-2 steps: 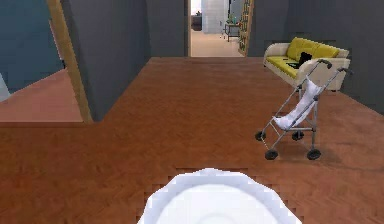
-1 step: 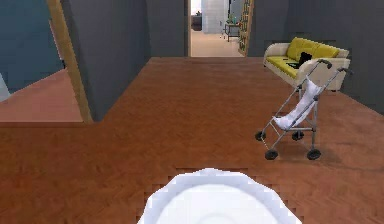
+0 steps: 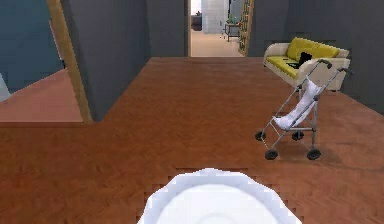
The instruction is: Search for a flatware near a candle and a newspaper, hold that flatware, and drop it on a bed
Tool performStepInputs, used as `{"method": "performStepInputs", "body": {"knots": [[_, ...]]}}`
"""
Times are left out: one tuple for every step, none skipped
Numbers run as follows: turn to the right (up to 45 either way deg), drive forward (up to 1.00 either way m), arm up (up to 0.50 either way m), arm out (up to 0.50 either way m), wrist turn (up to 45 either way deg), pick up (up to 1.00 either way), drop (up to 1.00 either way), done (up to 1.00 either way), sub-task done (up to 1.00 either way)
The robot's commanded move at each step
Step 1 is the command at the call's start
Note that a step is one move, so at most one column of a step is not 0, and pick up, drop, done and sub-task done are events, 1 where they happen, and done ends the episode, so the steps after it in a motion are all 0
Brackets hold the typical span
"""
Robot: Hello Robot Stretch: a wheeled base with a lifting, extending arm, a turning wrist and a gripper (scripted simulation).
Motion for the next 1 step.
{"method": "performStepInputs", "body": {"knots": [[-33.0,0.0,0.0,0.0,0.0,0.0,0.0,0.0,0.0]]}}
